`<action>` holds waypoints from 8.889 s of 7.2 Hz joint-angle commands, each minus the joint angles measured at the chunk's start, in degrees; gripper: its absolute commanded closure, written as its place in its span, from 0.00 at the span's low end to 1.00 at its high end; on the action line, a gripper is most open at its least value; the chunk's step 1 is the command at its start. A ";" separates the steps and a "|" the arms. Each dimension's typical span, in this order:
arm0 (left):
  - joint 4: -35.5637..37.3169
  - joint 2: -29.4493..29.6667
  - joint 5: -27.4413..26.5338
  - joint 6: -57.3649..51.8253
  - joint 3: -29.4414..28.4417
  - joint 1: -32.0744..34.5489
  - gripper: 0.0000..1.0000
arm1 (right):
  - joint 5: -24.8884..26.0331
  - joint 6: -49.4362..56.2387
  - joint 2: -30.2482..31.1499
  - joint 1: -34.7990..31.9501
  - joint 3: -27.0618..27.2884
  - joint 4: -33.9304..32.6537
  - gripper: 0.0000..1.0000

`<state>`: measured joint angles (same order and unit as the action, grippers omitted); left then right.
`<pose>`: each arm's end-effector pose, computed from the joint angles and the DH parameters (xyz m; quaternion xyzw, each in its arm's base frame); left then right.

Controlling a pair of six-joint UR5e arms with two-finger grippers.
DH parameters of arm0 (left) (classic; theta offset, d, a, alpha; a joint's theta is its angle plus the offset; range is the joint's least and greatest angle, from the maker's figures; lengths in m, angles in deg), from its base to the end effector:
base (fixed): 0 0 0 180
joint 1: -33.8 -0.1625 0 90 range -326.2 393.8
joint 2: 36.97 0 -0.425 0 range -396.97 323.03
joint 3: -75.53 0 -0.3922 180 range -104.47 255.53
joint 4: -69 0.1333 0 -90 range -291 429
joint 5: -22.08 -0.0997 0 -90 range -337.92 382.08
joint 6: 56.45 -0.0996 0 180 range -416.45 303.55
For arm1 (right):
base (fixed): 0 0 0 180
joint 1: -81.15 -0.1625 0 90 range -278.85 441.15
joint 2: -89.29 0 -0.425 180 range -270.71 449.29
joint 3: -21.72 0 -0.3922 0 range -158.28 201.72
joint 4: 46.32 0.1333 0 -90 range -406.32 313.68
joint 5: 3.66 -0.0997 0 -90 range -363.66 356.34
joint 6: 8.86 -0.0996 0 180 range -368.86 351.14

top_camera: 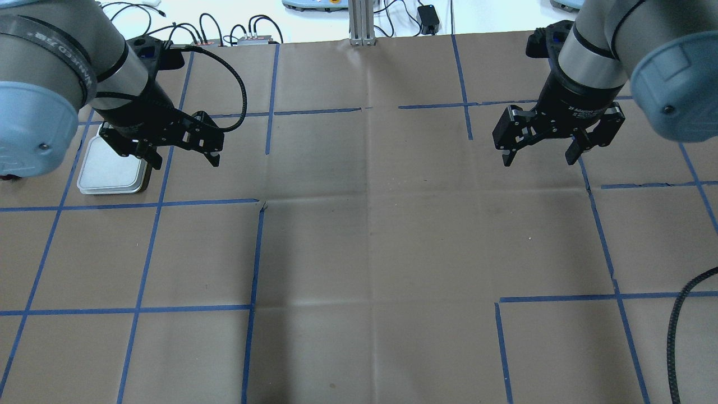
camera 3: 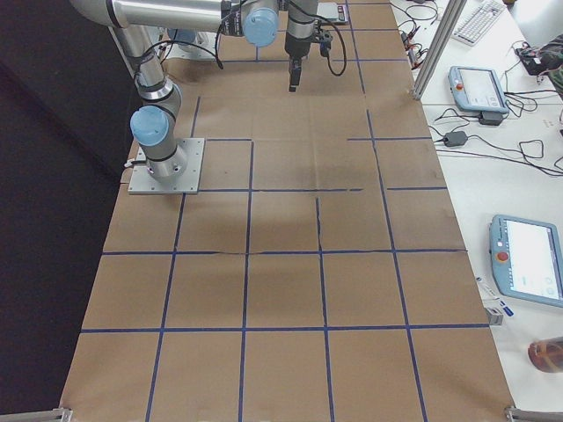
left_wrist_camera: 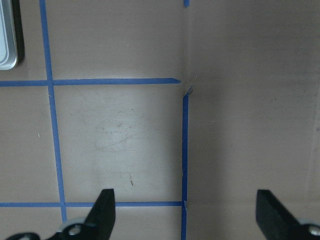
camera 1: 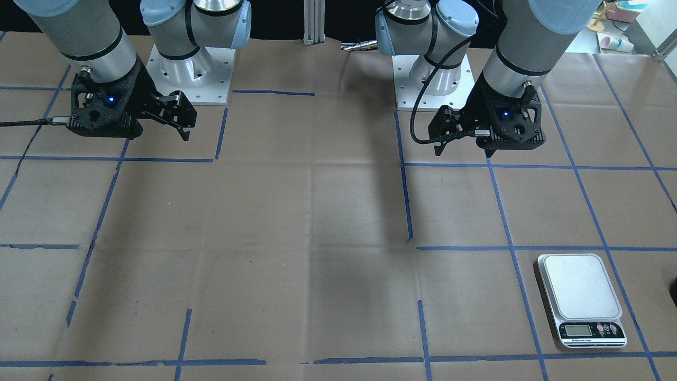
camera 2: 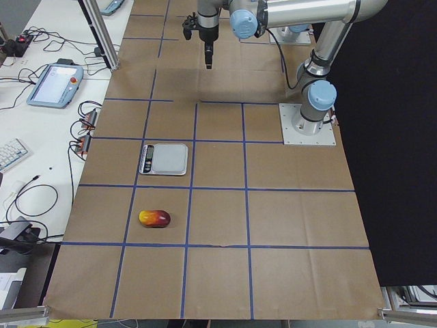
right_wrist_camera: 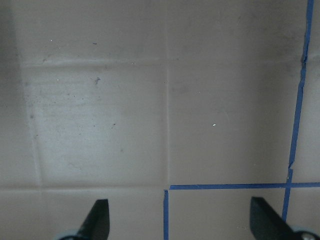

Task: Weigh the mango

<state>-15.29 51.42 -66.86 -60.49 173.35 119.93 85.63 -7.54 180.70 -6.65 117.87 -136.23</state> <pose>-0.1027 -0.4848 0.4445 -0.0014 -0.9999 -0.0037 0.0095 0.1163 -0.4762 0.4473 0.0079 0.9991 0.0419 0.0075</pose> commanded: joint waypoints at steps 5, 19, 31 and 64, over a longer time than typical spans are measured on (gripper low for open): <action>0.09 -0.85 -0.01 -0.09 0.00 0.00 0.00 | 0.00 0.00 0.00 0.00 0.00 0.00 0.00; 7.03 9.30 -1.24 -25.86 -1.74 -23.04 0.00 | 0.00 0.00 0.00 0.00 0.00 0.00 0.00; 10.72 56.53 0.17 -40.69 -47.01 -41.48 0.00 | 0.00 0.00 0.00 0.00 0.00 0.00 0.00; 9.66 6.18 -1.15 4.82 -6.06 6.56 0.00 | 0.00 0.00 0.00 0.00 0.00 0.00 0.00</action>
<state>-5.92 58.47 -67.73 -58.76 166.88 121.15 85.63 -7.54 180.70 -6.65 117.87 -136.23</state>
